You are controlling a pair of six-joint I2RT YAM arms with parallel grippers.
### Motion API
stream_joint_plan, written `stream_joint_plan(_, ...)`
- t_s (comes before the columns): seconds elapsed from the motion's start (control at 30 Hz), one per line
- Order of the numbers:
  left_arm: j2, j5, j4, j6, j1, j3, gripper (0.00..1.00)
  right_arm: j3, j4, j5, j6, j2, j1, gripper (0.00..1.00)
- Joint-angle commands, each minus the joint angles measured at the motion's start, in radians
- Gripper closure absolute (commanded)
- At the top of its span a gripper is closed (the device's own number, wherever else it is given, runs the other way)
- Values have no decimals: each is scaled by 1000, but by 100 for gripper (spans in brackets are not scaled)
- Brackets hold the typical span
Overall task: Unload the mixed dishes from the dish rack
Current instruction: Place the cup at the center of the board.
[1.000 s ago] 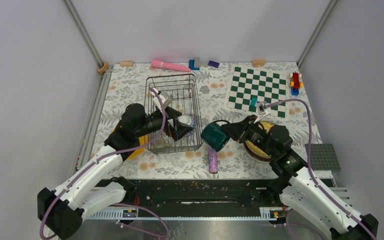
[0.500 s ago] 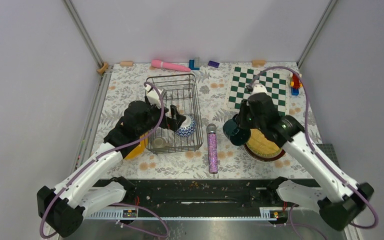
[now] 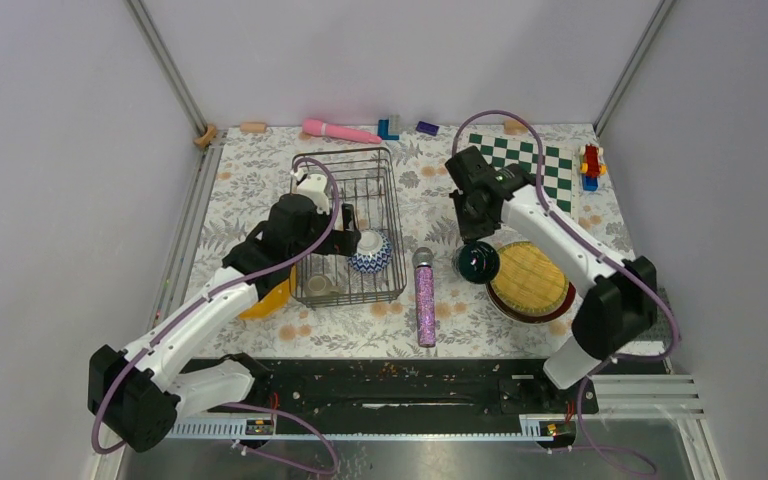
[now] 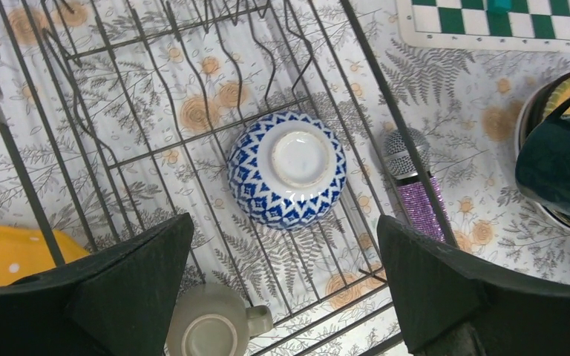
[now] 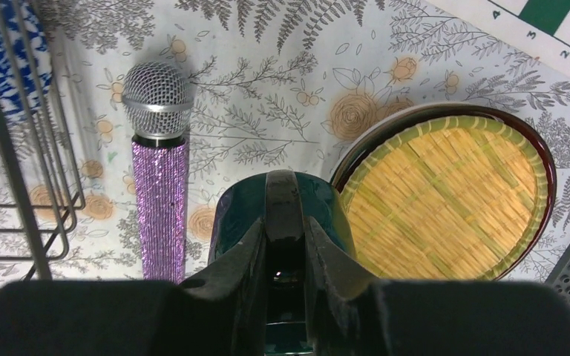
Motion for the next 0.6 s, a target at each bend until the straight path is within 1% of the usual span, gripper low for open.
stream_joint_plan(0.0, 15, -61, -6, -17, 0, 69, 1, 108, -70, -47, -56, 99, -42, 100)
stream_joint_plan(0.33, 31, -76, -28, -17, -1, 81, 1, 265, -116, -96, -94, 296, -74, 100)
stream_joint_plan(0.57, 30, -90, -42, -18, -1, 83, 1, 339, -138, -105, -108, 381, -97, 100)
